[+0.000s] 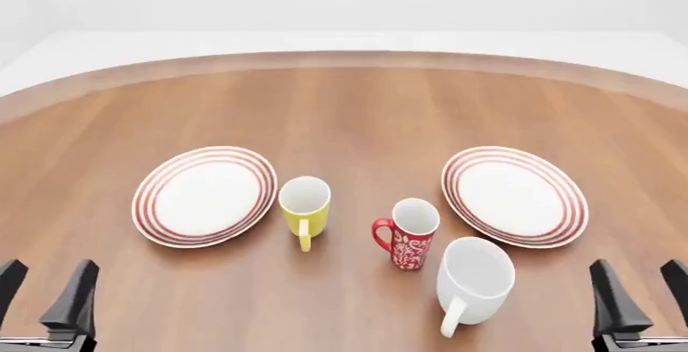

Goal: Put the red mug on the left plate.

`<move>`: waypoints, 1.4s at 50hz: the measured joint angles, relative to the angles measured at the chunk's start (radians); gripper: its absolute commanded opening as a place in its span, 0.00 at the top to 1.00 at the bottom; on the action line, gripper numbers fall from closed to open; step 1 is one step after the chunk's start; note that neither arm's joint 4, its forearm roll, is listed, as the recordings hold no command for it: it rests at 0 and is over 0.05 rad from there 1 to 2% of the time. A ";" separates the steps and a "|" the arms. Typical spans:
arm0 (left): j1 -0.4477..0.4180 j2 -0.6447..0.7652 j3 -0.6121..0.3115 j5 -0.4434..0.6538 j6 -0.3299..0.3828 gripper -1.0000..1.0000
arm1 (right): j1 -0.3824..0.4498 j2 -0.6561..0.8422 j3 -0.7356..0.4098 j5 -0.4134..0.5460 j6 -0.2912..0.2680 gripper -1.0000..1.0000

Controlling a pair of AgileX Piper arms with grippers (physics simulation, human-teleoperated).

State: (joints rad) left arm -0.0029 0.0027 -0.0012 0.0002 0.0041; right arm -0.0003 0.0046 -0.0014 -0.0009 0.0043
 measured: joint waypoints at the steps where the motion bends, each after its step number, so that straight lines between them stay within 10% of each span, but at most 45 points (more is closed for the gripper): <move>1: -0.001 0.000 0.000 0.000 0.001 0.00 | 0.000 0.001 0.000 0.000 0.001 0.00; 20: -0.013 -0.001 -0.051 0.028 0.020 0.00 | 0.000 0.001 -0.002 0.004 0.008 0.00; 70: -0.250 0.458 -0.747 0.087 0.207 0.00 | 0.002 0.013 -0.003 -0.005 0.008 0.00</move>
State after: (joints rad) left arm -0.2525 0.4610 -0.7481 0.0870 0.2116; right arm 0.0018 0.0177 -0.0047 -0.0062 0.0128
